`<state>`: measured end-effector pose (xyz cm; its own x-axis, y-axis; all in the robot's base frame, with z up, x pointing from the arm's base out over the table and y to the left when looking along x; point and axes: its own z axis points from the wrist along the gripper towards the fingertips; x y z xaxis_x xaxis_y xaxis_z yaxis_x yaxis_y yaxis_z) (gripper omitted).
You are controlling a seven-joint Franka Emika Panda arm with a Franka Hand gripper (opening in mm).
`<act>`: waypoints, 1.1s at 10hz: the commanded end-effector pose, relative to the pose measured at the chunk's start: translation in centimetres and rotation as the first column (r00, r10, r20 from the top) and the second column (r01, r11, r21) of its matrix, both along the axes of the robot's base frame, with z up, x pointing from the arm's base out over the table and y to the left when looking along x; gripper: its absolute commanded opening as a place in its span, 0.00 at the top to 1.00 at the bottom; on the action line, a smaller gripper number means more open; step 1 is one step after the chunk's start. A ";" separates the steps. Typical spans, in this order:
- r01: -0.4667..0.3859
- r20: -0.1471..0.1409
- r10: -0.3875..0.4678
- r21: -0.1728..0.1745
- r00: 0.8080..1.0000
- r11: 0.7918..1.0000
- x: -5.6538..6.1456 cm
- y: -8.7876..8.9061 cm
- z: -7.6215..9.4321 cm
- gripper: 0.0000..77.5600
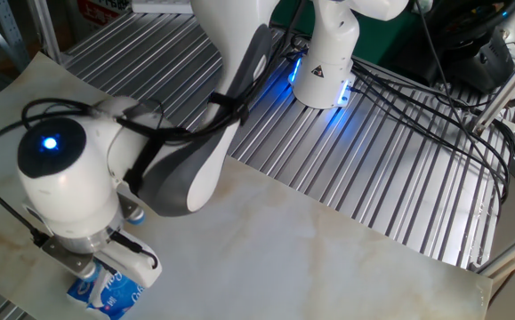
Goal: Pull out a napkin
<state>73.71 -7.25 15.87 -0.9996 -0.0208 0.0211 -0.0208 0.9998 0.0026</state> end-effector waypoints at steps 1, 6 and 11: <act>0.010 -0.006 -0.010 0.008 1.000 1.000 -0.1 -0.1 2.5 0.99; 0.010 0.006 -0.010 0.016 1.000 1.000 -0.5 0.2 4.6 0.99; 0.016 0.015 -0.017 0.015 1.000 1.000 -0.8 -0.7 7.8 0.99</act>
<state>72.97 -7.53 22.76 -0.9998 -0.0105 0.0143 -0.0102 0.9997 0.0203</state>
